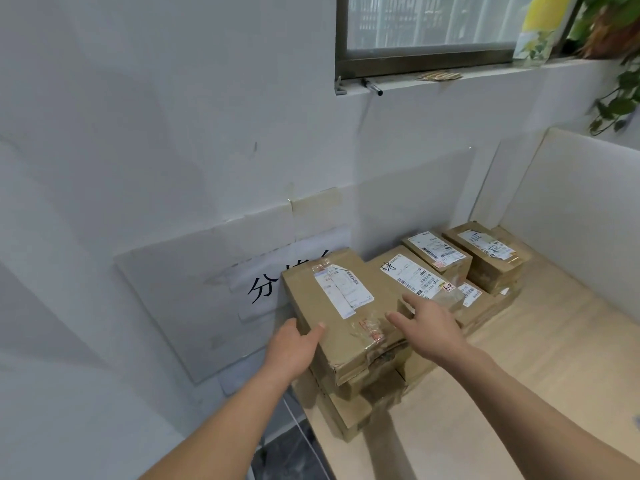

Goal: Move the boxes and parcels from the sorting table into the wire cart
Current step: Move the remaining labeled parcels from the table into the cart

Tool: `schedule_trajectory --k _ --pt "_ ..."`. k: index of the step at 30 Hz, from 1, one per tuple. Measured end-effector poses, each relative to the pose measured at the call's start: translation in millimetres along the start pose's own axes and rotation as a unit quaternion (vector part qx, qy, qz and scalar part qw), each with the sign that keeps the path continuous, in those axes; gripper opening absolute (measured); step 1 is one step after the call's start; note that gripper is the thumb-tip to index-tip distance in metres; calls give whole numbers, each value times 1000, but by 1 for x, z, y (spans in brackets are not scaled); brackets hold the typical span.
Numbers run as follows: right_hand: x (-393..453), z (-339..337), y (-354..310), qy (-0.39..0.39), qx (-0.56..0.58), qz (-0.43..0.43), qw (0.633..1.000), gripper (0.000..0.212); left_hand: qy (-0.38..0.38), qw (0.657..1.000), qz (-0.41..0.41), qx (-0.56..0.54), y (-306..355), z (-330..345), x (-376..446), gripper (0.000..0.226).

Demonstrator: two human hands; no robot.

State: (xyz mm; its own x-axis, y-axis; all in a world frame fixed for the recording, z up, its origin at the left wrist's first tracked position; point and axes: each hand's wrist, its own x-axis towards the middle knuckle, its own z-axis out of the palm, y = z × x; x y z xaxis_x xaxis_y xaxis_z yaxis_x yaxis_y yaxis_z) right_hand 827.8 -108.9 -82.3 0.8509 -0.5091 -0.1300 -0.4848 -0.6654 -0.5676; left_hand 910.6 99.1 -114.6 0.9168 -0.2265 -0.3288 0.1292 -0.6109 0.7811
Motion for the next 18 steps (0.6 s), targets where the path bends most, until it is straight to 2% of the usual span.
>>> schedule_trajectory --k 2,5,8,14,18 --pt "6 5 2 1 15 2 1000 27 -11 999 -11 -28 -5 1 9 60" --pt "11 11 4 13 39 12 999 38 -25 998 -22 -59 -12 4 23 59" --pt "14 14 6 26 63 8 998 38 -56 991 -46 -116 -13 9 31 52" --pt "17 17 9 33 96 21 995 17 -84 957 -97 -259 -17 20 34 50" --pt "18 20 15 36 138 32 989 9 -88 941 -105 -310 -19 18 33 70"
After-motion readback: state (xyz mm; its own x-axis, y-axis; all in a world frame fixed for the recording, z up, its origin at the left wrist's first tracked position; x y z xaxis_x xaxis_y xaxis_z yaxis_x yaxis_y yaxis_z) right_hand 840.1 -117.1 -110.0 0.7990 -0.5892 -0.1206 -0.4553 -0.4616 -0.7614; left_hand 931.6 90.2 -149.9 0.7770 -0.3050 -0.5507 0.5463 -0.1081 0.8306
